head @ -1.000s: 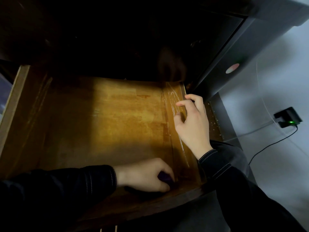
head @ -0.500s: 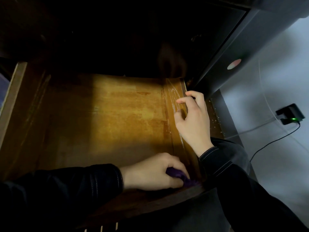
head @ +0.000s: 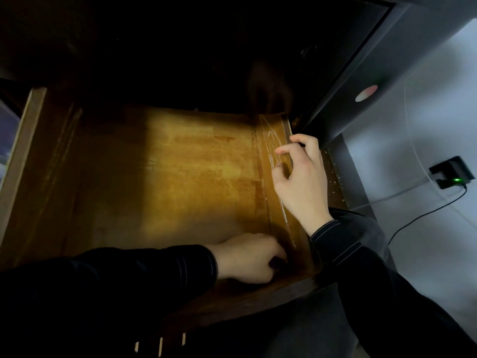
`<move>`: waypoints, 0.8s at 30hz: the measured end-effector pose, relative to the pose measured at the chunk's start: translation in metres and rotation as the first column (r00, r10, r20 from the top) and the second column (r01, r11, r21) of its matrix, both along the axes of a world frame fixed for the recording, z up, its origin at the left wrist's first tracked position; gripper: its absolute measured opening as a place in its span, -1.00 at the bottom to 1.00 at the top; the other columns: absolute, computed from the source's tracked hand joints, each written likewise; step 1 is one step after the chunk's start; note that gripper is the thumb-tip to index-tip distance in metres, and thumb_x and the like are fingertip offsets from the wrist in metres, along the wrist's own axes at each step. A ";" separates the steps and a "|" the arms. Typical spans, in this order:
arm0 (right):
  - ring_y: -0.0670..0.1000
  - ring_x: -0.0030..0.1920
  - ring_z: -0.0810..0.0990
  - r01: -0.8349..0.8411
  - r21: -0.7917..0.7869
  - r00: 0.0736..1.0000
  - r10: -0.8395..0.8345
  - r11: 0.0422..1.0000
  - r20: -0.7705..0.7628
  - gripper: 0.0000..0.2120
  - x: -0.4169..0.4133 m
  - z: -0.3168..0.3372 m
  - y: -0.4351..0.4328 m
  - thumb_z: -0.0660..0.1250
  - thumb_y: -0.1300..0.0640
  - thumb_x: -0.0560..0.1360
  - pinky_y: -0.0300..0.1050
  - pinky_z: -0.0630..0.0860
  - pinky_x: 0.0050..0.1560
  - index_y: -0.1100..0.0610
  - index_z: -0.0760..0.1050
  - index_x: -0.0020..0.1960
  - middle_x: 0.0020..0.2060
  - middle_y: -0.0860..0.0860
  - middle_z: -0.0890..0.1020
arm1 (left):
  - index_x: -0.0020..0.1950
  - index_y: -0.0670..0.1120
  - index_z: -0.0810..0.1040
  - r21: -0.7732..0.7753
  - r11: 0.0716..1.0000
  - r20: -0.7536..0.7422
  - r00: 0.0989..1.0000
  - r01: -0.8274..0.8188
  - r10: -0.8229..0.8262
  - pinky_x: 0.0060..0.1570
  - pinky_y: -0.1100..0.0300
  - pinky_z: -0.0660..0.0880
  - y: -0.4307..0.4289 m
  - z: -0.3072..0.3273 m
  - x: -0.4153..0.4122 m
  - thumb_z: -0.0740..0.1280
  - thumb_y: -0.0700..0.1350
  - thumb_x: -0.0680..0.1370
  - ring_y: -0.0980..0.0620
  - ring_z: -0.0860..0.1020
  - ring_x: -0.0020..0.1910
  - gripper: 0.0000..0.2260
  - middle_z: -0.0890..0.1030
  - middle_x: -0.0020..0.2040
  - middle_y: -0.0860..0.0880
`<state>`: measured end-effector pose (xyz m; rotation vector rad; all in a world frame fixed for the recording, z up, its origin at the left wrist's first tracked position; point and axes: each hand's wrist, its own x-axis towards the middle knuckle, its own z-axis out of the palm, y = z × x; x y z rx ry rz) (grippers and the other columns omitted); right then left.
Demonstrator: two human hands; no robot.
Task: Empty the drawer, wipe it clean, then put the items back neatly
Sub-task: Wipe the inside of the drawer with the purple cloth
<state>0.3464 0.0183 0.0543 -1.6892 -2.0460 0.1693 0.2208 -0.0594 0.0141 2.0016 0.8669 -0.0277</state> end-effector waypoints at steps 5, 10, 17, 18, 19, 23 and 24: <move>0.05 0.24 0.48 0.003 -0.001 1.000 -0.003 1.000 0.001 -0.81 0.001 0.000 0.001 0.37 0.17 0.51 -0.25 0.44 -0.05 0.10 0.57 0.12 0.33 0.04 0.40 | 0.31 -0.09 0.56 -0.024 0.996 -0.098 0.992 0.083 -0.085 -0.03 0.08 0.53 0.008 0.001 0.002 0.27 -0.23 0.54 -0.12 0.55 0.09 -0.65 0.59 0.17 -0.09; 0.03 0.24 0.47 0.007 -0.005 1.000 -0.007 1.000 -0.019 -0.82 0.001 -0.001 0.000 0.37 0.16 0.51 -0.31 0.41 -0.04 0.10 0.57 0.11 0.33 0.02 0.40 | 0.26 -0.13 0.62 -0.140 0.988 0.254 0.967 0.057 -0.019 0.18 0.23 0.47 0.013 0.020 -0.006 0.34 -0.25 0.59 0.06 0.54 0.11 -0.74 0.57 0.17 -0.04; 0.02 0.28 0.45 0.007 -0.016 1.000 -0.007 1.000 0.006 -0.83 0.001 0.000 0.000 0.37 0.15 0.52 -0.21 0.46 0.04 0.11 0.58 0.10 0.34 0.03 0.39 | 0.28 -0.18 0.57 -0.267 0.963 0.127 0.992 0.020 0.015 0.26 0.21 0.43 0.001 0.015 -0.028 0.32 -0.28 0.59 0.03 0.51 0.16 -0.74 0.54 0.20 -0.07; 0.02 0.27 0.45 0.010 -0.012 1.000 -0.010 1.000 0.016 -0.83 0.001 -0.001 0.000 0.37 0.14 0.52 -0.22 0.43 0.04 0.11 0.58 0.10 0.34 0.03 0.39 | 0.26 -0.18 0.57 -0.316 0.949 0.102 0.995 0.018 0.015 0.27 0.11 0.44 0.000 0.014 -0.036 0.31 -0.29 0.59 -0.04 0.52 0.17 -0.75 0.56 0.21 -0.10; 0.02 0.28 0.45 0.013 -0.008 1.000 -0.013 1.000 0.017 -0.84 0.001 -0.001 0.000 0.36 0.13 0.52 -0.22 0.41 0.05 0.10 0.58 0.10 0.34 0.03 0.39 | 0.22 -0.20 0.57 -0.369 0.929 0.109 0.993 0.004 0.039 0.25 0.07 0.46 -0.001 0.016 -0.045 0.31 -0.31 0.58 -0.06 0.54 0.15 -0.78 0.58 0.17 -0.12; 0.04 0.27 0.46 0.022 0.006 1.000 -0.022 1.000 -0.002 -0.85 0.003 -0.004 0.000 0.36 0.12 0.53 -0.20 0.37 0.08 0.11 0.58 0.08 0.34 0.02 0.39 | 0.09 -0.17 0.59 -0.537 0.844 0.192 0.973 -0.003 0.125 0.04 0.22 0.41 -0.007 0.029 -0.086 0.34 -0.31 0.53 0.12 0.51 -0.02 -0.84 0.56 0.02 -0.05; 0.04 0.26 0.46 0.022 0.008 1.000 -0.022 1.000 -0.002 -0.85 0.002 -0.004 0.001 0.36 0.12 0.53 -0.20 0.37 0.07 0.10 0.58 0.08 0.33 0.02 0.40 | 0.06 -0.10 0.60 -0.558 0.829 0.211 0.968 0.006 0.135 0.05 0.20 0.41 -0.011 0.029 -0.096 0.35 -0.25 0.50 0.10 0.51 -0.01 -0.84 0.56 0.03 -0.05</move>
